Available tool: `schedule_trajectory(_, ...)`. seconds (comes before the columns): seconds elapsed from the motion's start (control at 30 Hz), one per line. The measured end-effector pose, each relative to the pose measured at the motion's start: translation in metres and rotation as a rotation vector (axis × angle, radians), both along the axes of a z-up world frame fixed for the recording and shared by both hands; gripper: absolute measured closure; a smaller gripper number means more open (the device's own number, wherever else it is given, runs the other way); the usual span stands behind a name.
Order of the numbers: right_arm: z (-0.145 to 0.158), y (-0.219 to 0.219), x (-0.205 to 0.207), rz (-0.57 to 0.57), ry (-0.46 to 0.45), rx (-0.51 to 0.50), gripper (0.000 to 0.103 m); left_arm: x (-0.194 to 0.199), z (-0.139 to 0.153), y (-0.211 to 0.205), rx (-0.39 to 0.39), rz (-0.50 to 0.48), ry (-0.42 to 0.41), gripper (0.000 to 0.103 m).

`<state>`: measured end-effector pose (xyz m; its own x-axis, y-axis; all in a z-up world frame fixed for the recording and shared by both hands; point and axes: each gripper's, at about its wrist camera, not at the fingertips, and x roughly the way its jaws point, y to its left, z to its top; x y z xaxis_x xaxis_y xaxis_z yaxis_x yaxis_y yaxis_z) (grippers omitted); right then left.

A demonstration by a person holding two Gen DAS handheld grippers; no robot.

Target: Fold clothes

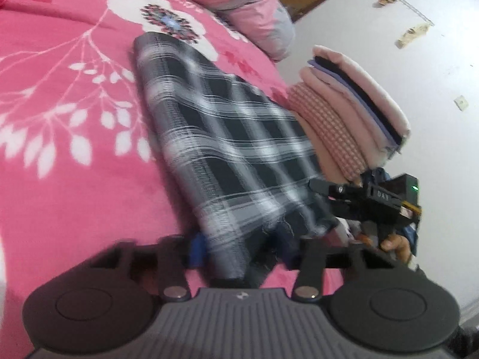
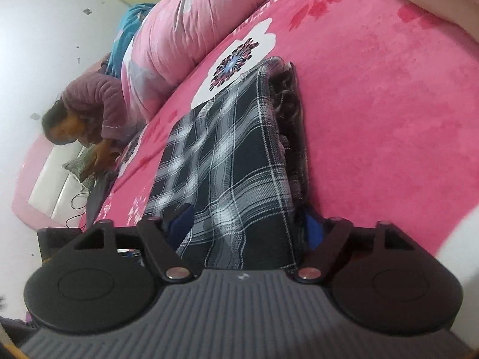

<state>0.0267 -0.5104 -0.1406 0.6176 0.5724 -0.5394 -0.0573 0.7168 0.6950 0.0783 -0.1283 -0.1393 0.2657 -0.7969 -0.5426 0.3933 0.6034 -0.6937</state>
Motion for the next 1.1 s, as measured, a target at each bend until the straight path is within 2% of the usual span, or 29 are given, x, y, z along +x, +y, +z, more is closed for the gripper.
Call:
schedule_trajectory(0.03, -0.001, 0.003, 0.0, 0.001, 0.008, -0.002, 0.061, 0.0, 0.0, 0.001, -0.001, 0.004, 0.0, 0.077)
schedule_trajectory(0.07, -0.001, 0.005, 0.001, 0.004, 0.013, 0.003, 0.068, -0.001, 0.001, 0.003, -0.003, 0.007, 0.0, 0.081)
schedule_trajectory(0.17, 0.005, 0.008, -0.005, -0.002, 0.013, -0.024, 0.076, -0.001, 0.006, 0.009, -0.029, 0.011, 0.012, 0.085)
schedule_trajectory(0.27, 0.013, 0.013, -0.011, -0.028, 0.006, -0.014, 0.08, 0.002, 0.015, 0.022, -0.07, 0.019, 0.038, 0.087)
schedule_trajectory(0.37, 0.022, 0.023, -0.024, -0.037, -0.004, 0.041, 0.081, -0.001, 0.029, 0.042, -0.085, 0.012, 0.044, 0.087)
schedule_trajectory(0.47, 0.027, 0.043, -0.049, -0.032, 0.002, 0.093, 0.081, -0.015, 0.041, 0.068, -0.076, -0.019, 0.055, 0.087)
schedule_trajectory(0.53, 0.025, 0.059, -0.07, -0.015, 0.001, 0.107, 0.081, -0.031, 0.042, 0.083, -0.041, -0.048, 0.054, 0.086)
schedule_trajectory(0.57, 0.024, 0.068, -0.08, -0.006, 0.0, 0.112, 0.08, -0.038, 0.038, 0.087, -0.013, -0.062, 0.055, 0.084)
schedule_trajectory(0.6, 0.021, 0.076, -0.089, 0.002, -0.002, 0.09, 0.078, -0.043, 0.033, 0.091, 0.025, -0.073, 0.053, 0.075)
schedule_trajectory(0.67, 0.012, 0.088, -0.102, -0.01, -0.001, -0.018, 0.066, -0.051, 0.023, 0.099, 0.115, -0.056, 0.044, 0.064)
schedule_trajectory(0.73, 0.006, 0.085, -0.112, -0.05, -0.013, -0.013, 0.063, -0.053, 0.022, 0.112, 0.1, -0.023, 0.039, 0.063)
schedule_trajectory(0.8, 0.012, 0.076, -0.124, -0.107, -0.022, -0.006, 0.059, -0.056, 0.033, 0.128, 0.076, 0.039, -0.014, 0.048)
schedule_trajectory(0.87, 0.028, 0.067, -0.138, -0.156, -0.062, -0.083, 0.056, -0.057, 0.047, 0.134, 0.071, 0.076, -0.083, 0.047)
schedule_trajectory(0.97, 0.061, 0.063, -0.147, -0.203, -0.168, -0.202, 0.055, -0.055, 0.07, 0.135, 0.066, 0.109, -0.188, 0.047)
schedule_trajectory(1.1, 0.093, 0.089, -0.139, -0.206, -0.391, -0.338, 0.062, -0.055, 0.088, 0.086, 0.095, 0.034, -0.296, 0.049)
